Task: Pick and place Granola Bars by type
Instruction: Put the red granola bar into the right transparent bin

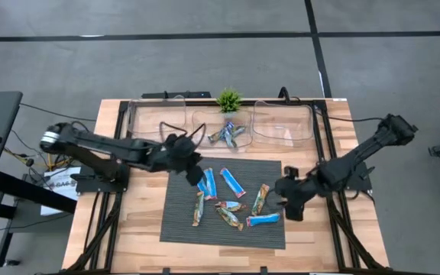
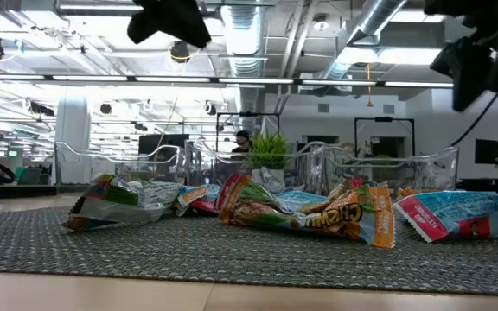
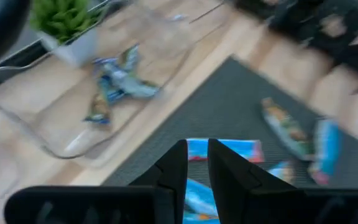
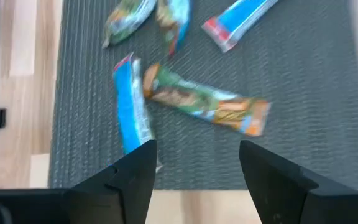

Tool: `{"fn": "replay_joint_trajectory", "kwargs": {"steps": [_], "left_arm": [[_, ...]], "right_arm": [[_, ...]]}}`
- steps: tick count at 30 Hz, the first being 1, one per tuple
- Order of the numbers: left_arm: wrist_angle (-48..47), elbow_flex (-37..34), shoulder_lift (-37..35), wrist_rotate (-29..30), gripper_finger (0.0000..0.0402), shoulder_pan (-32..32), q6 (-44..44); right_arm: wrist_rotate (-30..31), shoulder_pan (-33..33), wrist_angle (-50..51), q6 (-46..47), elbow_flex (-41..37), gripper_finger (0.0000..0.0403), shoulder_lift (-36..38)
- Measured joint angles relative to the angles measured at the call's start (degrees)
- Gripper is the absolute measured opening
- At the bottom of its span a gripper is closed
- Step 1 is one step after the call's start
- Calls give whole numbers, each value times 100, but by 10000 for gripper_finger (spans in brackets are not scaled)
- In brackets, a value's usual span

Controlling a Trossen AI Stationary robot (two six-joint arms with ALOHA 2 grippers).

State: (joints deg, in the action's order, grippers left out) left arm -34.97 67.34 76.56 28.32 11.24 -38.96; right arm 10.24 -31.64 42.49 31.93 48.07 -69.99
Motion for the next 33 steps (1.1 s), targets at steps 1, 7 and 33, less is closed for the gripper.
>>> {"fn": "replay_joint_trajectory", "kwargs": {"steps": [1, 7, 33], "left_arm": [[148, -149, -150, 0, 54, 102, -4], [887, -815, -622, -198, 54, 622, 51], [2207, -1612, -619, -1129, 54, 1389, -13]], "right_arm": [[-17, -62, -21, 120, 32, 223, -178], [-102, -314, -218, 421, 427, 223, -1308], [-872, -184, -209, 161, 1349, 215, -3433]]}}
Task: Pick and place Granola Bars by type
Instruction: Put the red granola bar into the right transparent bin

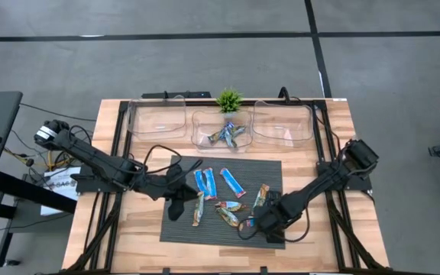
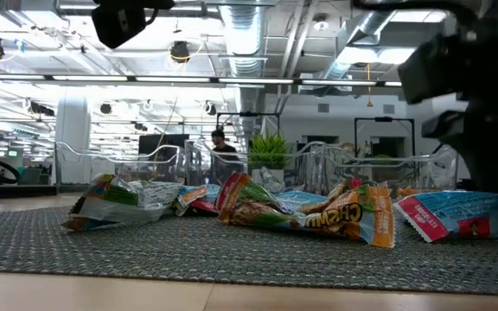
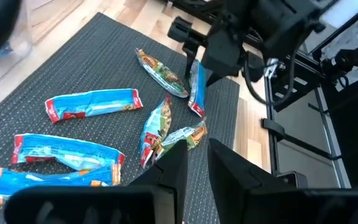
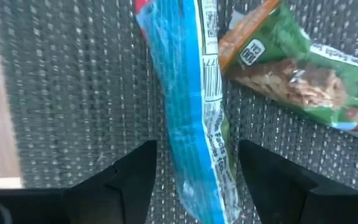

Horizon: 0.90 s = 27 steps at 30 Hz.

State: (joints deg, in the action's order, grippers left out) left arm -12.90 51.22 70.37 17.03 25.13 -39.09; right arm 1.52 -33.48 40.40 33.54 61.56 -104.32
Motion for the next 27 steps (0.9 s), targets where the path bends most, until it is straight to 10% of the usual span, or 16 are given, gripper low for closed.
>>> {"fn": "replay_joint_trajectory", "kwargs": {"steps": [14, 21, 27], "left_arm": [[-7, 0, 2, 7, 54, -1, -120], [24, 0, 2, 11, 54, -1, -120], [228, 4, 4, 583, 54, -1, -81]], "right_arm": [[-14, 112, -192, -37, -3, 18, 157], [61, 302, -867, 125, -2, 33, 976], [1283, 868, -832, 397, 0, 39, 1983]]}}
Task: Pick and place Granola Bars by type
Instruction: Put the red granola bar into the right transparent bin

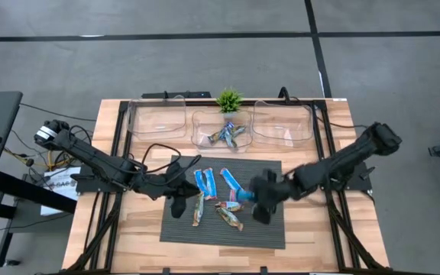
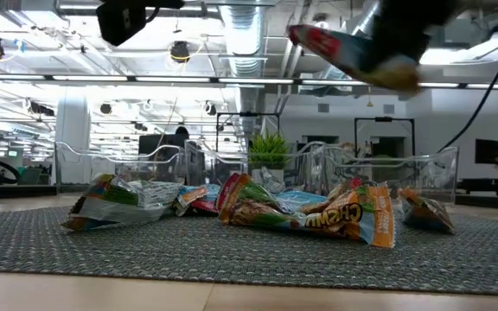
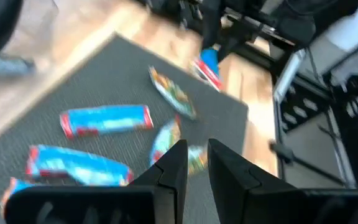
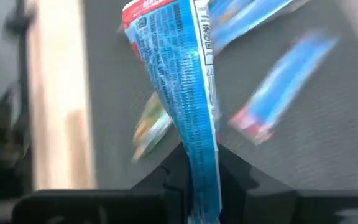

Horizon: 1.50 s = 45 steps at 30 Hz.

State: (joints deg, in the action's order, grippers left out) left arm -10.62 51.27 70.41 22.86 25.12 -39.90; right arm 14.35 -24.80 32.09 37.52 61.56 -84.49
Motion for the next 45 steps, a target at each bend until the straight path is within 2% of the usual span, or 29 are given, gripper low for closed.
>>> {"fn": "replay_joint_trajectory", "kwargs": {"steps": [6, 11, 15, 20, 26, 30, 36, 40, 45], "left_arm": [[548, 0, 0, 685, 54, -130, 510], [901, 0, 0, 982, 54, -393, 814], [980, 0, 0, 1031, 54, -642, 1023], [987, 0, 0, 937, 54, -906, 1358], [640, 2, 0, 934, 54, -1083, 1373], [370, 2, 0, 885, 54, -1115, 1314], [351, 2, 0, 871, 54, -1129, 1277], [361, 2, 0, 791, 54, -1130, 1158], [414, 2, 0, 396, 54, -1130, 1019]], "right_arm": [[1014, 961, 582, 1, 2, 16, 722], [1538, 1931, 1285, 2, 0, 21, 1073], [1609, 2829, 1829, 57, 0, 33, 1151], [1592, 3832, 2355, 192, -2, 28, 1097], [1436, 4566, 2451, -62, -2, 31, 1091], [992, 4898, 2447, -607, -2, 64, 1062], [908, 5083, 2535, -651, -4, 128, 973], [830, 5004, 2322, -931, -7, 163, 983], [177, 4559, 1711, -1352, -4, 188, 990]]}}
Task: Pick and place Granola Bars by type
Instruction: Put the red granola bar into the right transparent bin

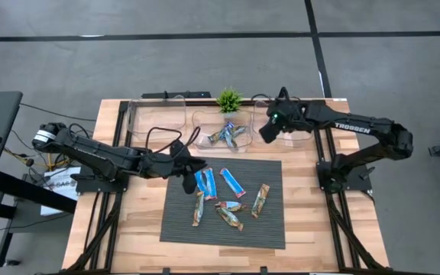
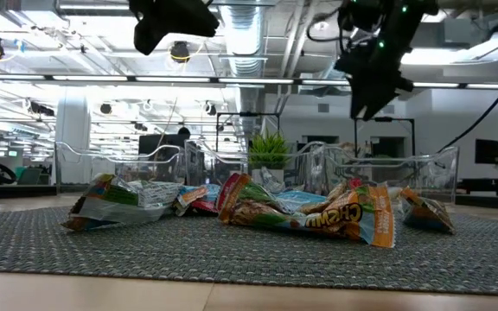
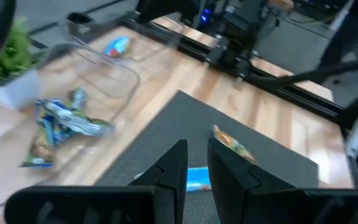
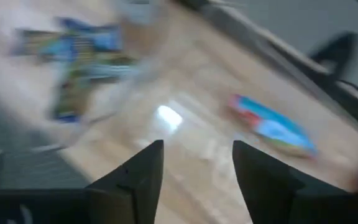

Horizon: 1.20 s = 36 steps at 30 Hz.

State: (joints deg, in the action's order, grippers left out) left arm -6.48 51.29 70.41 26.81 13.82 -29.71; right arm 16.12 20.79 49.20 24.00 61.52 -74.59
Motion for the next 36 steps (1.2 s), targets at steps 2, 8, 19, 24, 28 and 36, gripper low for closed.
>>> {"fn": "replay_joint_trajectory", "kwargs": {"steps": [2, 8, 19, 24, 28, 36], "left_arm": [[0, 0, 0, -229, 54, 0, -4], [-9, 0, 0, -678, 54, 0, -29], [-66, 0, 0, -1008, 54, 0, -160], [-81, 0, 0, -1021, 54, 0, -160], [-150, 0, 0, -1126, 54, 0, -160], [-382, 0, 0, -1355, 54, 0, -163]], "right_arm": [[-192, -291, -162, 6, 0, 193, 0], [-580, -1506, -294, 712, 2, 188, -257], [-595, -3001, -430, 1803, 708, 195, -1795], [-595, -3040, -449, 1806, 1242, 207, -2452], [-795, -2951, -459, 1807, 1562, 211, -2938], [-1194, -2807, -476, 1813, 1793, 209, -3714]]}}
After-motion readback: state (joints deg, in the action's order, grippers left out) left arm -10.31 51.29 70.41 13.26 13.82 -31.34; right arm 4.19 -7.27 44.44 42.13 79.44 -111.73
